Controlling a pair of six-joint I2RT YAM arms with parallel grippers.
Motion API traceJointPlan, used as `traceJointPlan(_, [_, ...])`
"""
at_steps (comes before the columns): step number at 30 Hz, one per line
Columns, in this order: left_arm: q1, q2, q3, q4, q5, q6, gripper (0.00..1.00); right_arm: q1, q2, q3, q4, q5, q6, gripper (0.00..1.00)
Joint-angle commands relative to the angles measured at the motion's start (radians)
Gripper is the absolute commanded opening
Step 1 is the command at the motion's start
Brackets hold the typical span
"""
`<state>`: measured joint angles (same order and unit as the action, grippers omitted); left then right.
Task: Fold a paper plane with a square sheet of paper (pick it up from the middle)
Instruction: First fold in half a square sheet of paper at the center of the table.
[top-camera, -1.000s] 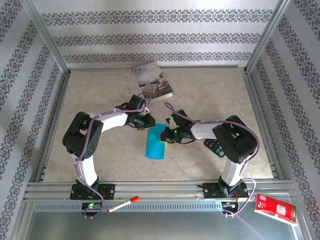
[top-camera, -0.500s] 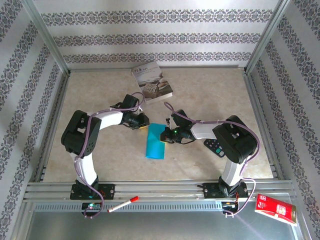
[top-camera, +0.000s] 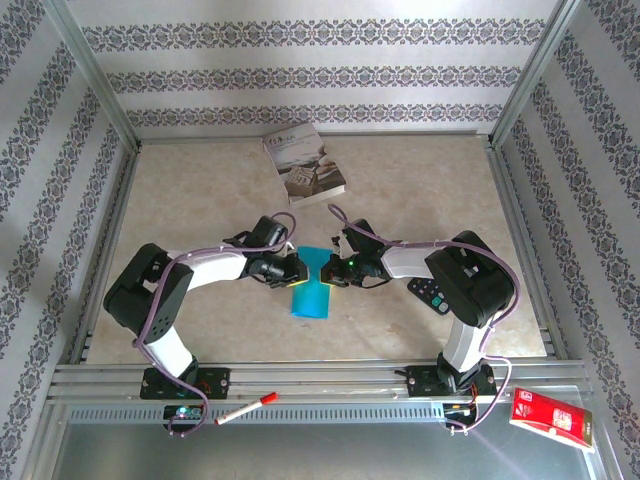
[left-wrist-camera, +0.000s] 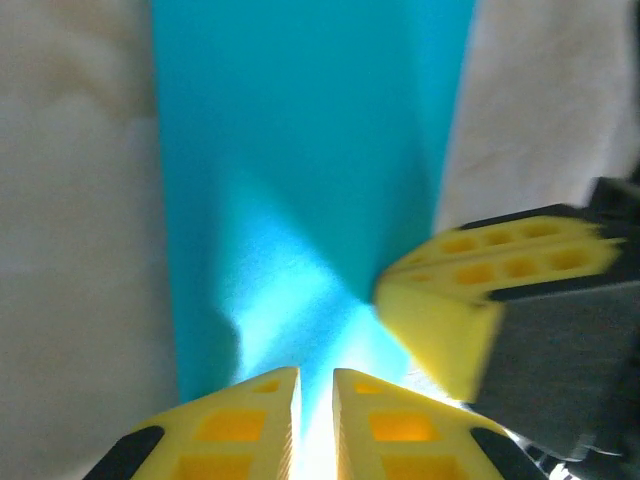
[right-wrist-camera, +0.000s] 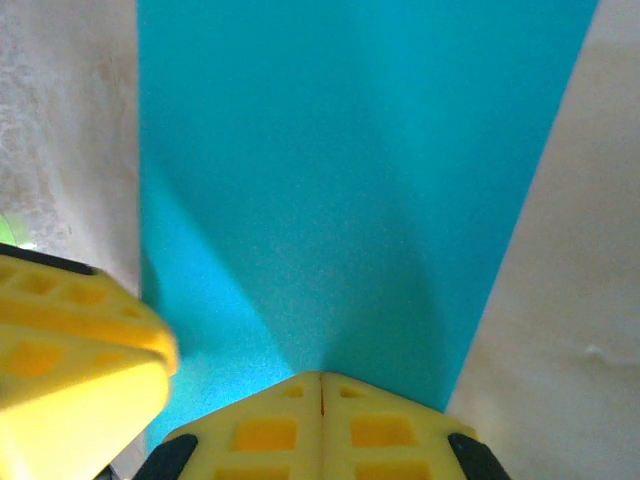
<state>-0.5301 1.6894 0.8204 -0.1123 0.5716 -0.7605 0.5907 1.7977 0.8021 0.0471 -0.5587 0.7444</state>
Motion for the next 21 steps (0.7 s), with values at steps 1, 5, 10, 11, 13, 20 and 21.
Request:
traceJointPlan(1, [0.02, 0.011, -0.03, -0.033, -0.01, 0.023, 0.16, -0.015, 0.087, -0.071, -0.218, 0.199, -0.033, 0.0])
traceJointPlan(5, [0.052, -0.04, -0.057, -0.093, -0.046, 0.064, 0.15, -0.017, 0.086, -0.073, -0.219, 0.201, -0.035, 0.0])
traceJointPlan(10, [0.025, -0.18, -0.075, -0.101, -0.029, 0.041, 0.18, -0.019, 0.084, -0.078, -0.219, 0.2, -0.036, 0.0])
traceJointPlan(11, [0.009, -0.196, -0.08, -0.086, -0.023, 0.021, 0.18, -0.019, 0.084, -0.078, -0.219, 0.2, -0.036, 0.0])
traceJointPlan(13, [-0.036, -0.197, -0.087, -0.057, -0.008, -0.017, 0.19, -0.02, 0.084, -0.078, -0.219, 0.202, -0.036, 0.0])
traceJointPlan(20, [-0.07, -0.092, -0.123, -0.018, -0.005, -0.04, 0.17, -0.019, 0.081, -0.076, -0.221, 0.203, -0.037, 0.0])
traceJointPlan(21, [-0.067, -0.092, -0.134, -0.023, -0.01, -0.032, 0.17, -0.019, 0.08, -0.076, -0.222, 0.203, -0.039, 0.0])
